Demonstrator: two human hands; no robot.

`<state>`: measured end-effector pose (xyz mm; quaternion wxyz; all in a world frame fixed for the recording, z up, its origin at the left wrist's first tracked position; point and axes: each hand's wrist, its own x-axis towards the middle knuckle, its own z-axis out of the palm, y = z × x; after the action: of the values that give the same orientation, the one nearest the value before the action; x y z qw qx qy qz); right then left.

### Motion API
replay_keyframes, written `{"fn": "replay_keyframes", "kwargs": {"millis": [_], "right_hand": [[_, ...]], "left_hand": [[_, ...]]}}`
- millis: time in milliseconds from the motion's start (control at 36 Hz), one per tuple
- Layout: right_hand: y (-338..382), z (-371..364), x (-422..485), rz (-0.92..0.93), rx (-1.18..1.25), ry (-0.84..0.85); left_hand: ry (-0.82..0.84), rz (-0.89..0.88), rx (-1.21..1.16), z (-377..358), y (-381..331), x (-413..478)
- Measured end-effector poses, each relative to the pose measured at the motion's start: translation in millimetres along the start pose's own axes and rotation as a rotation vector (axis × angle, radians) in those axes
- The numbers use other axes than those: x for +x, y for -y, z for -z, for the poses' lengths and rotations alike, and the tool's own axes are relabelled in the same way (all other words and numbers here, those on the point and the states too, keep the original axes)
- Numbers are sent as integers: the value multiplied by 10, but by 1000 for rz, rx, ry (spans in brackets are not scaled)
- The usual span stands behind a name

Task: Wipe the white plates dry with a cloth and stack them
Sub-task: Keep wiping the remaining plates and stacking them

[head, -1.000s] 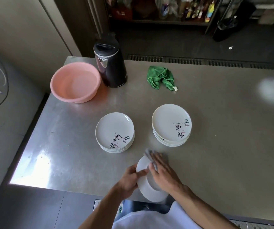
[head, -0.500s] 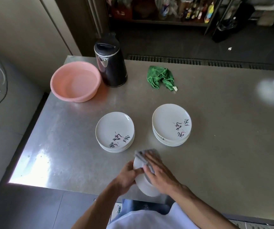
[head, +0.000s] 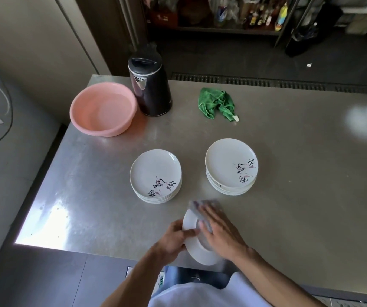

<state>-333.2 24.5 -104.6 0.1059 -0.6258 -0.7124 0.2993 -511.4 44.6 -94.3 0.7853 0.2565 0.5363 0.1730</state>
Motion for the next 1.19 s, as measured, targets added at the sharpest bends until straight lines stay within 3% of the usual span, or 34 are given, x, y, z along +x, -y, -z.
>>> {"fn": "replay_keyframes", "kwargs": {"millis": [56, 111, 306, 417, 500, 611, 667, 722, 778, 833, 917, 944, 1083, 1194], "right_hand": [[-52, 28, 27, -263, 69, 19], [-51, 31, 30, -344, 163, 48], [210, 48, 17, -45, 358, -51], [284, -12, 57, 228, 209, 42], [179, -70, 125, 173, 107, 73], [52, -61, 258, -108, 27, -9], [76, -47, 266, -24, 8, 9], [108, -48, 195, 177, 28, 57], [107, -35, 124, 231, 23, 91], [44, -39, 138, 111, -14, 15], [-21, 16, 182, -306, 106, -38], [-24, 31, 180, -366, 142, -25], [106, 52, 104, -64, 160, -40], [275, -1, 58, 194, 209, 74]], "left_hand": [[-55, -16, -92, -7, 10, 15], [-100, -25, -170, -16, -14, 24], [-61, -34, -111, -19, -122, 21], [-9, -39, -41, -25, -42, -14], [7, -20, -9, -14, -2, -26], [27, 30, 4, -15, 14, -51], [25, 41, 7, -24, 24, -58], [24, 42, 3, -25, 31, -57], [32, 38, -1, -17, 34, -48], [32, 31, -42, -15, 44, -40], [-9, -19, -119, -19, 67, -21], [-32, -39, -134, -22, 63, -17], [-23, -58, -105, -58, -15, 16], [-28, -50, -20, -34, -54, 21]]}}
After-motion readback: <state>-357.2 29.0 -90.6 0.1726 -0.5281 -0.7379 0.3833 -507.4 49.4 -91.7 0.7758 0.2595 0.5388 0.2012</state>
